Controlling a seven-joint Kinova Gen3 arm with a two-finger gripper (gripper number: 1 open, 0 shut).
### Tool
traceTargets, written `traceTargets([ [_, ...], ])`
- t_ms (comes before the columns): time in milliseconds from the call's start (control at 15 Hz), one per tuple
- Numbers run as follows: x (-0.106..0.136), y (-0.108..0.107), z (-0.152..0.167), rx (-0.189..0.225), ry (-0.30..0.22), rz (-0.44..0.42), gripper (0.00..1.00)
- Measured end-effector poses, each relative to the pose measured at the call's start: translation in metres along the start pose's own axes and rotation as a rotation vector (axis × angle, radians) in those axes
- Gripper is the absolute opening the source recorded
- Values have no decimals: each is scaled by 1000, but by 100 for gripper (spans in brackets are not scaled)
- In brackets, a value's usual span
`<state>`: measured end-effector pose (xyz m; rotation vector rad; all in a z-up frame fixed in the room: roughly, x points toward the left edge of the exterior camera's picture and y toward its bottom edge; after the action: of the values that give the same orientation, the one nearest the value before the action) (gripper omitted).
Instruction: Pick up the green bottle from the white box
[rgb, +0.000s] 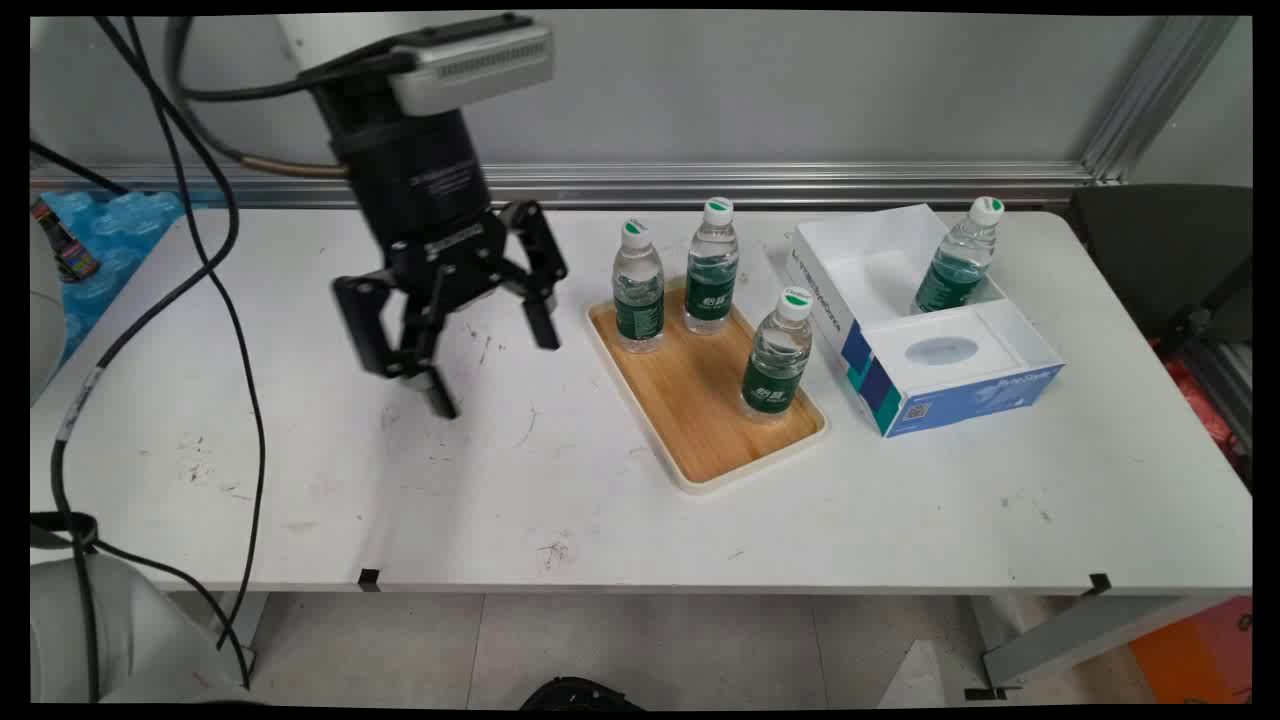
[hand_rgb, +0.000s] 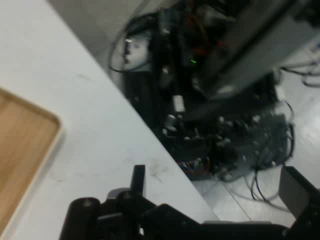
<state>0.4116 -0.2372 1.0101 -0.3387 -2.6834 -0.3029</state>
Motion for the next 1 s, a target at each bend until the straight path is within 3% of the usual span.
traceTargets([
  [533, 17, -42, 6, 174, 65, -262, 100],
  [1000, 40, -114, 27, 370, 134, -508, 100],
])
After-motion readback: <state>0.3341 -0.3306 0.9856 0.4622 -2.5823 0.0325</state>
